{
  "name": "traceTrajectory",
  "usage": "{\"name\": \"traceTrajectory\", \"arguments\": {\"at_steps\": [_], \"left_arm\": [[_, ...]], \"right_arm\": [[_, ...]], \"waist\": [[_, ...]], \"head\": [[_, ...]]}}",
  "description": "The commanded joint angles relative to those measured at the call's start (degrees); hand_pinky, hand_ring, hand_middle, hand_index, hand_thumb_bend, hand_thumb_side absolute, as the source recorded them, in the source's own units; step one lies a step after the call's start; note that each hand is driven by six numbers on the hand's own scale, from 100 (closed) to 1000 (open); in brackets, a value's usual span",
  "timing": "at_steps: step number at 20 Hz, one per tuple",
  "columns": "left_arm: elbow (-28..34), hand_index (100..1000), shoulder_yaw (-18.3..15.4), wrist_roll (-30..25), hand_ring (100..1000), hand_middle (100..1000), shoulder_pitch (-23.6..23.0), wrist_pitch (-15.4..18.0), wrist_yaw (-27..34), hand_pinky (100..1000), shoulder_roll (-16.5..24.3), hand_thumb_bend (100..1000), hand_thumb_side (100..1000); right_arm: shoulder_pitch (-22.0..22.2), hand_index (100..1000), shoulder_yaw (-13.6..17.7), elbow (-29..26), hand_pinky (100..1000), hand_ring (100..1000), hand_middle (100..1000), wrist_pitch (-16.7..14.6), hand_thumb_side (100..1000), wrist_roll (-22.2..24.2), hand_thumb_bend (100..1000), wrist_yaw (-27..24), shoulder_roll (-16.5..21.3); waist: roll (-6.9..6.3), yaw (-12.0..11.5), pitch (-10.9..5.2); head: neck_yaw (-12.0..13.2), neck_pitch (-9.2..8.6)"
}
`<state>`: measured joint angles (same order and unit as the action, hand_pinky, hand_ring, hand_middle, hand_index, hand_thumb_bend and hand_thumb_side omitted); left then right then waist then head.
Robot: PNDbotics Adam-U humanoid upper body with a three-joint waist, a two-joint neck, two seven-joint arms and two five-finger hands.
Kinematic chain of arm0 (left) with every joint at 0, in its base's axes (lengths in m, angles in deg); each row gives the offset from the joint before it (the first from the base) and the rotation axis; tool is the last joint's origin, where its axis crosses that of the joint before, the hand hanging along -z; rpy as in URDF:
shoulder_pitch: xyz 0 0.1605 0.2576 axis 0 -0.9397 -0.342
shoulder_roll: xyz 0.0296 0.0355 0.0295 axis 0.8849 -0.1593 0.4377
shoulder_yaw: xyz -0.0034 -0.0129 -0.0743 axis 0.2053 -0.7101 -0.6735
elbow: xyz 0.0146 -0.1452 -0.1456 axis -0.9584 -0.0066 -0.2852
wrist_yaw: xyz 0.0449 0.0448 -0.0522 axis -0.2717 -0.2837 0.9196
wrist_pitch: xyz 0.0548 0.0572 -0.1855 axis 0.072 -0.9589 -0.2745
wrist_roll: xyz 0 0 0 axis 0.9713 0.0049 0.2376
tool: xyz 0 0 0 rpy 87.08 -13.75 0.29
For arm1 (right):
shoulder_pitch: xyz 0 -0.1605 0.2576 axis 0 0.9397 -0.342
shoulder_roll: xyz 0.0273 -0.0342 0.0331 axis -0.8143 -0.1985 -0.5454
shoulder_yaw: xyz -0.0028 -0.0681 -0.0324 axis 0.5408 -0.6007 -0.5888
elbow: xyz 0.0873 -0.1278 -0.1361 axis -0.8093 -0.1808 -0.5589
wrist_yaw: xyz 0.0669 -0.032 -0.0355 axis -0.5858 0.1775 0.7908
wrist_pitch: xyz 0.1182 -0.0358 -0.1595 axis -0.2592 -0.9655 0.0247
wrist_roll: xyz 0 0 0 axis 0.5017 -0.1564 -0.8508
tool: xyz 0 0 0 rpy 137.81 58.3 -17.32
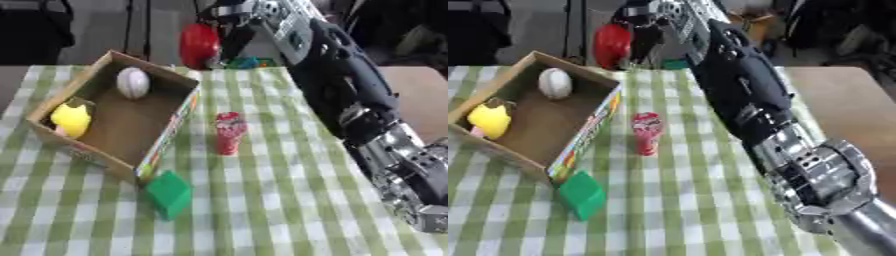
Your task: Pick up objects on the table and place them in the box.
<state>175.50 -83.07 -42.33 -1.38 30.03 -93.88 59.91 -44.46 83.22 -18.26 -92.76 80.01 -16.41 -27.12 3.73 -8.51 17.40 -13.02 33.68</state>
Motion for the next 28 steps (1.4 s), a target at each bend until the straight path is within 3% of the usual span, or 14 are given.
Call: {"name": "traceTrajectory", "arguments": {"at_steps": [1, 8, 17, 28], "left_arm": [[0.81, 771, 0.31, -0.58, 848, 776, 1.5, 0.2, 0.49, 832, 0.92, 100, 1000], [0.81, 771, 0.63, -1.13, 847, 776, 2.85, 0.62, 1.19, 832, 0.43, 100, 1000], [0.81, 771, 0.92, -1.38, 846, 776, 4.09, 0.84, 1.58, 833, -0.07, 100, 1000], [0.81, 771, 0.77, -1.21, 845, 777, 4.24, 0.83, 1.56, 833, -0.38, 100, 1000]], "right_arm": [[-2.14, 638, 0.98, -1.61, 173, 548, 648, 0.65, 376, -1.29, 100, 1.43, -1.92], [-1.78, 641, 2.37, -1.19, 168, 533, 653, 2.0, 385, -4.71, 100, 3.42, -5.84], [-0.35, 674, 2.15, -0.86, 165, 541, 664, 1.77, 426, -16.1, 100, 8.62, -8.56], [2.03, 673, 1.81, 1.94, 184, 551, 659, 0.73, 432, -19.37, 100, 12.74, -9.1]], "waist": [[-0.09, -0.94, -0.88], [0.23, -4.03, 0.56], [0.81, -5.57, 2.34], [0.54, -5.77, 3.15]], "head": [[-1.92, -0.71], [-3.84, -2.85], [-3.88, -2.21], [-3.46, -2.68]]}}
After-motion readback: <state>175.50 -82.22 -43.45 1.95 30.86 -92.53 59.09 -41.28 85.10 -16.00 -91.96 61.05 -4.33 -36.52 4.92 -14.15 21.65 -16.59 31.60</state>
